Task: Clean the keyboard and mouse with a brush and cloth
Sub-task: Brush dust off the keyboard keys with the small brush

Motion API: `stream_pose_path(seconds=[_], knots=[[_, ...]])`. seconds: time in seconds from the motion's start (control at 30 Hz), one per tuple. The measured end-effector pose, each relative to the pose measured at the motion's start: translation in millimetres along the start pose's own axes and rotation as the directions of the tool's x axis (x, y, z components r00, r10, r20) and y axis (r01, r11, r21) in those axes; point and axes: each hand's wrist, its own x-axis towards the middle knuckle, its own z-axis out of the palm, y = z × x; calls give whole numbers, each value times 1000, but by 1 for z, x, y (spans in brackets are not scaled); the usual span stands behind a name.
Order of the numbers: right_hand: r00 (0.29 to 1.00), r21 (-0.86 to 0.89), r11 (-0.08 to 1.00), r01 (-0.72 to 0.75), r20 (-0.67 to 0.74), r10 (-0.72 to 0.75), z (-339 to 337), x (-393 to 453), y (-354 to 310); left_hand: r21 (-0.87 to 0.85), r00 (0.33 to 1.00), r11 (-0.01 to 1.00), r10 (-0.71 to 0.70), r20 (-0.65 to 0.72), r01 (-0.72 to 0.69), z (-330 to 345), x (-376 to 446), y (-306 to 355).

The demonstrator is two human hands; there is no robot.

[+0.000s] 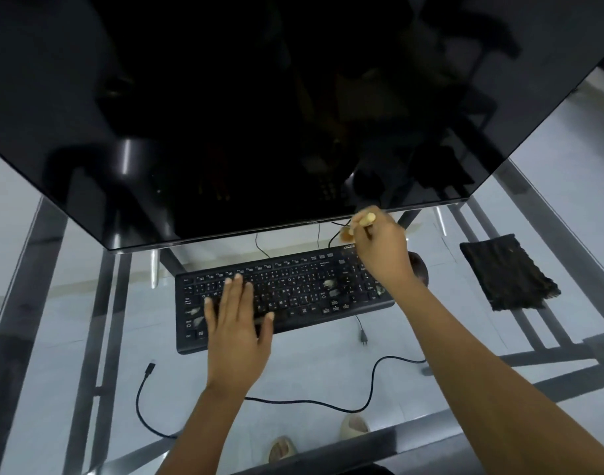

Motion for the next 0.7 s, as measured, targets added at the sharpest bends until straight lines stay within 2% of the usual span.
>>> stream_pose_path(seconds=[0.03,0.07,0.13,0.2,0.27,0.37,0.47,0.57,0.7], knots=[[999,77,997,-20,27,18,4,2,-4,-23,999,999,-44,-31,43,-3,-3,-8],[992,131,989,-66,120,51,10,2,-9,-40,995,996,-82,-49,80,-4,-6,-16],[951,119,988,-96,306,56,23,-1,-18,-50,990,991,-128,-57,126,-5,-14,-27],[971,79,997,-23,239,4,34,-5,-26,-54,989,989,-140,-53,137,-4,-21,-34],[984,125,992,-17,180,-6,42,-7,-32,-56,990,991,-126,-60,123,-4,-24,-36],[950,125,992,-18,312,-22,56,-13,-41,-58,992,992,-114,-61,111,-4,-26,-40],[978,124,992,34,199,-58,62,-16,-49,-31,997,998,-62,-48,60,-2,-31,-43],[943,154,988,-3,331,-48,71,-18,-53,-30,998,998,62,-24,-63,0,-35,-42],[968,139,989,56,234,-88,77,-19,-59,-29,990,989,144,0,-144,5,-39,-39]])
